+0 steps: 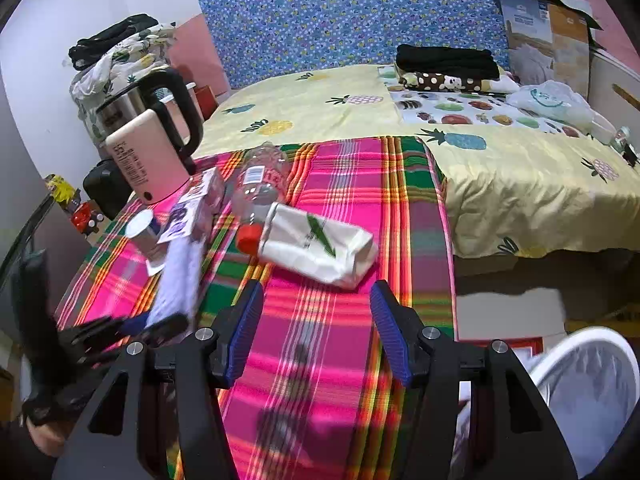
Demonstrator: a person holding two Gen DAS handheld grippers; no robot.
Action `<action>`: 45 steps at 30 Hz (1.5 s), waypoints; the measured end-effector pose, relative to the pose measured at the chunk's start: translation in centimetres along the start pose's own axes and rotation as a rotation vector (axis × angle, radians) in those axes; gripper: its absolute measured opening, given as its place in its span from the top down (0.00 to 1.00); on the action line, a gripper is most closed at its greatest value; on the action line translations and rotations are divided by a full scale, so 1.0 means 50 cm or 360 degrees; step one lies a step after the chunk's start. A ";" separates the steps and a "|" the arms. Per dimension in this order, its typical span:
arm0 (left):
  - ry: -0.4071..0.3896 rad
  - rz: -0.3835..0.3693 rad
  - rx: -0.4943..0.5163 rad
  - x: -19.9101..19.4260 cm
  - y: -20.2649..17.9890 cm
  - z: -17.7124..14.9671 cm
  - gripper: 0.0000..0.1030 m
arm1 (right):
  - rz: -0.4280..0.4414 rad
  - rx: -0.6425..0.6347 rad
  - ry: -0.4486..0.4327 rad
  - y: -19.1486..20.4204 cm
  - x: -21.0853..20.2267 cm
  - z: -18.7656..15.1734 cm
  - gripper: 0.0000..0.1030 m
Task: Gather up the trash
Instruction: 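Grasp the second foam sleeve with the left tool while the right tool reaches the white paper bag, then close the right tool on the white paper bag and lift it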
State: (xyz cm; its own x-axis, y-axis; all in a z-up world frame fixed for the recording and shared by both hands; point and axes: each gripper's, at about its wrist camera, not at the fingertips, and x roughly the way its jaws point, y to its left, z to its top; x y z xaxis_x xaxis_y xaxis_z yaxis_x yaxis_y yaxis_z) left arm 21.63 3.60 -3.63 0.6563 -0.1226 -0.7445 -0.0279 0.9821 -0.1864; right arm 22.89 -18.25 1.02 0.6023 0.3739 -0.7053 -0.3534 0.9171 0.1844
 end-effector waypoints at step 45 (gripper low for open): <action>0.0033 0.0002 -0.0018 0.026 0.030 0.022 0.73 | 0.0151 -0.0667 0.0225 0.070 0.062 0.006 0.60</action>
State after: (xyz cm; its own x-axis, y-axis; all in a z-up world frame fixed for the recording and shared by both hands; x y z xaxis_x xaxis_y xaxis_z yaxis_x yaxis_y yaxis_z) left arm 23.24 5.07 -4.17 0.6403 -0.1247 -0.7579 -0.0373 0.9805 -0.1928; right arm 23.77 -13.84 -0.32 0.4597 0.4041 -0.7908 -0.6793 0.7336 -0.0200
